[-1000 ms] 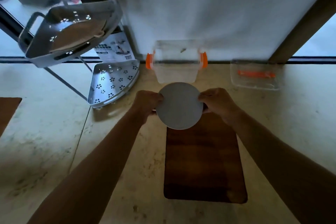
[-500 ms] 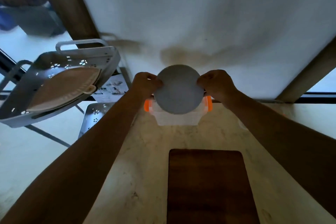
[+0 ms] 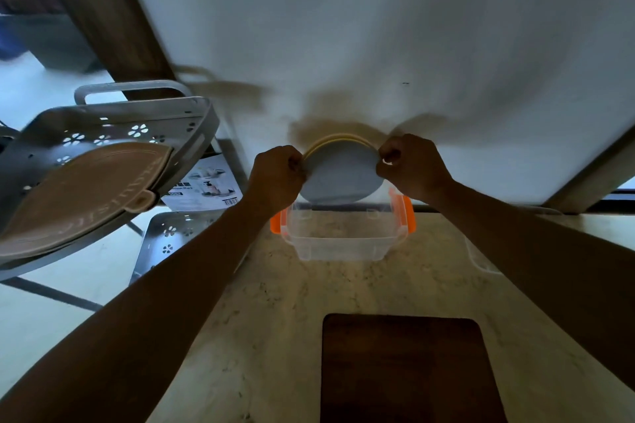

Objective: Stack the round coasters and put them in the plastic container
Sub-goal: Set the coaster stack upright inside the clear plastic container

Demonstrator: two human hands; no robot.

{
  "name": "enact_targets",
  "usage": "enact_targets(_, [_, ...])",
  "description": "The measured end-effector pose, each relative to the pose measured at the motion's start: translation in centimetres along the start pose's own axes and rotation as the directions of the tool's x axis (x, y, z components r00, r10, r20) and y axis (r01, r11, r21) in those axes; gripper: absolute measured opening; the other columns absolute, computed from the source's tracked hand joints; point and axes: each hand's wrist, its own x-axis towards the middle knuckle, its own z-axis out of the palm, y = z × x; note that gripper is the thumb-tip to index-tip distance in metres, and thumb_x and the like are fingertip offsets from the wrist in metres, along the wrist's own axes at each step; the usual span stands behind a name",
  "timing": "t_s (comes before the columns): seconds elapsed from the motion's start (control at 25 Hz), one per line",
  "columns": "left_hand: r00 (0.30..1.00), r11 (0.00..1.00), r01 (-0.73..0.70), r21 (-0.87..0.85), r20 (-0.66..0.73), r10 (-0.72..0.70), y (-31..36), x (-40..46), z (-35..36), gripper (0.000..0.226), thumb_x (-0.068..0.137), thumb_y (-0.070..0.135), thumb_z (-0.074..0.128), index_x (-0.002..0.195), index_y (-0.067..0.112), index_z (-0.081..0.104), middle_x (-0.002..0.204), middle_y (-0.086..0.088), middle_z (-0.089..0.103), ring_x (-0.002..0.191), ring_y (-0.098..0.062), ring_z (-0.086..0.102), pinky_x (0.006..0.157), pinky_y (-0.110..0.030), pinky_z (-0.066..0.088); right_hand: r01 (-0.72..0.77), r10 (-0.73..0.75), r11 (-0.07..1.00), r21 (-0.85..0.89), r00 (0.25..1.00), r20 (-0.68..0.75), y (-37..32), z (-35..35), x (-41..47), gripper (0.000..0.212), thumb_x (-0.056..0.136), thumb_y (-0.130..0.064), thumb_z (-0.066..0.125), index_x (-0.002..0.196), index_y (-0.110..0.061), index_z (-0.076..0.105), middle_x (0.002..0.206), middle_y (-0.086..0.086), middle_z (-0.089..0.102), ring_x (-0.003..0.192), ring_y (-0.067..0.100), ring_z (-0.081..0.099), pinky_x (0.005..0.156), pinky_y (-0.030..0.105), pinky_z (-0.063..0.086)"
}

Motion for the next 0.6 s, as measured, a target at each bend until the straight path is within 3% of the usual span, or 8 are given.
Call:
enact_targets(0.32, [0.984,0.959,-0.179,0.22,0.037,0.175,-2.0,0.0,3.0,0.009,0.084,0.013,0.069,0.092,0.009,0.068,0.092,-0.009,0.065,0.084,-0.023,0.058,0.071,-0.031,0.042,-0.041,0.041,0.994,-0.099,0.999,-0.003,2.2,3.4,-1.0,0.015,0.077,-0.024,0.073,0.091,-0.022,0.074,0.084,0.002,0.051,0.082,0.023,0.056,0.073,0.031,0.044])
enact_targets(0.44, [0.974,0.924,-0.227,0.307,0.066,0.217,-2.0,-0.1,3.7,0.013,0.083,0.01,0.067,0.096,0.007,0.067,0.093,-0.012,0.069,0.088,-0.028,0.059,0.076,-0.04,0.05,-0.084,0.081,0.985,-0.153,0.996,-0.023,2.5,4.1,-1.5,0.017,0.079,-0.028,0.072,0.095,-0.023,0.074,0.09,0.007,0.058,0.091,0.029,0.059,0.081,0.04,0.048])
enact_targets(0.6, [0.968,0.887,-0.249,0.389,0.081,0.236,-1.9,0.0,4.4,0.011,0.079,0.005,0.068,0.089,0.008,0.064,0.085,-0.013,0.07,0.083,-0.029,0.057,0.07,-0.036,0.041,-0.11,0.099,0.973,-0.204,0.993,-0.062,3.2,4.9,-1.8,0.019,0.082,-0.032,0.07,0.099,-0.025,0.073,0.098,0.009,0.063,0.097,0.029,0.059,0.082,0.037,0.041])
